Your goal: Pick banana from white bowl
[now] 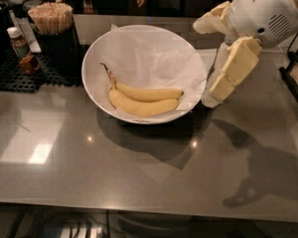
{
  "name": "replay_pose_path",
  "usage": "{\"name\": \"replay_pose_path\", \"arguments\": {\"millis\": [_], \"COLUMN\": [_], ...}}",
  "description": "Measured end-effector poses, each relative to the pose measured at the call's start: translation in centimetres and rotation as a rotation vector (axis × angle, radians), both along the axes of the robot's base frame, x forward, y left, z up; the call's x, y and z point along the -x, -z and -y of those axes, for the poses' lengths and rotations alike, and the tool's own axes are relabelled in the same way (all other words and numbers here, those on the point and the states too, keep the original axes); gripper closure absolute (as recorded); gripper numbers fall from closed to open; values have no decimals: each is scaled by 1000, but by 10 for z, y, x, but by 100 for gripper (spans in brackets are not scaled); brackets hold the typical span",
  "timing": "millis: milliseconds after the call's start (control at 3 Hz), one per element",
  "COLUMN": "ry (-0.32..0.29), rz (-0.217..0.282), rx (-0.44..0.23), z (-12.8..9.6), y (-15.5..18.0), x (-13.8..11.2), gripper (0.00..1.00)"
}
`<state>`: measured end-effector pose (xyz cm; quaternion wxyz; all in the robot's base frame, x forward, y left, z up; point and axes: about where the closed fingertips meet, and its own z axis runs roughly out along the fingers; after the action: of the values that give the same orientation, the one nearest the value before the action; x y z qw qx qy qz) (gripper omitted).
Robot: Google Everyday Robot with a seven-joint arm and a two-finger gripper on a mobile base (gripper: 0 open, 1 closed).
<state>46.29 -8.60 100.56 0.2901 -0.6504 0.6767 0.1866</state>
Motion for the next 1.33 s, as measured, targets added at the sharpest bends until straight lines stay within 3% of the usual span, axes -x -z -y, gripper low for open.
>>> {"name": "replay_pose_path", "arguments": {"millis": [667, 1000, 1333], "ry": [-49, -32, 8], "rz": [-40, -73, -87], "rx": [-51, -42, 7], "z": [-42, -56, -65], "y": [16, 35, 53], "x": [-29, -50, -74], "gripper": [0, 0, 0]}}
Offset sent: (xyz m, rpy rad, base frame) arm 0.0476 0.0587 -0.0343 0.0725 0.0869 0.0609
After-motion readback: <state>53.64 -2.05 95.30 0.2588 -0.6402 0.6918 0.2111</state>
